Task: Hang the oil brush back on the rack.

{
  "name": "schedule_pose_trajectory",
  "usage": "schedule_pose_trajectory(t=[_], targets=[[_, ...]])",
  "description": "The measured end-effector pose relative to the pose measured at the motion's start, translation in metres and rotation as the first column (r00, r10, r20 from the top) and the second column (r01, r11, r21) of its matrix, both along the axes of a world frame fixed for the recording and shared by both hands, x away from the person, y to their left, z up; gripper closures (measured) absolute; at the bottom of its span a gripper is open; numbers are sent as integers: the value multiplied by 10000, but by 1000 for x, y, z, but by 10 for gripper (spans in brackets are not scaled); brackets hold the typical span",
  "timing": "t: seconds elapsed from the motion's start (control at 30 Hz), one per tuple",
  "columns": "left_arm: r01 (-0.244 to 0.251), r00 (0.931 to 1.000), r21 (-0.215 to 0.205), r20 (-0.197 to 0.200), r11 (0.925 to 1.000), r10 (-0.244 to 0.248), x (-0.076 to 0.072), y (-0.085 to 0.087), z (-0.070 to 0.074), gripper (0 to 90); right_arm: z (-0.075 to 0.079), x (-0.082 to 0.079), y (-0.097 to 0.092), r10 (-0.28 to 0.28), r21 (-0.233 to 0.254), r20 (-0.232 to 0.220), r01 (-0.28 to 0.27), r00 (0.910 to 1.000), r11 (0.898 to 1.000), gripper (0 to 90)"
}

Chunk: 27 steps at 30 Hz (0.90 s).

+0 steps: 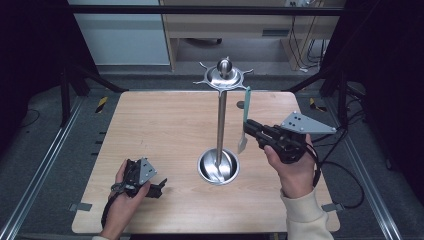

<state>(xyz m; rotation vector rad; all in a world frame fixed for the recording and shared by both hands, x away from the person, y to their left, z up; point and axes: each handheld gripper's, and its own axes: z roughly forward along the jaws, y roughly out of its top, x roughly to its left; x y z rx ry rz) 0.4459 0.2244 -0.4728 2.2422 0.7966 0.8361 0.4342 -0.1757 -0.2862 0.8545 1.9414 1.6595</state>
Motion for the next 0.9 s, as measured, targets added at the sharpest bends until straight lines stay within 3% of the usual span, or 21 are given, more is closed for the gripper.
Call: schedule_pose_trajectory(t=[0.9], targets=[[55, 10000, 27, -69, 10000, -55, 0, -1, -1, 28, 1, -1, 2, -18, -54, 7, 18, 10000, 10000, 817]])
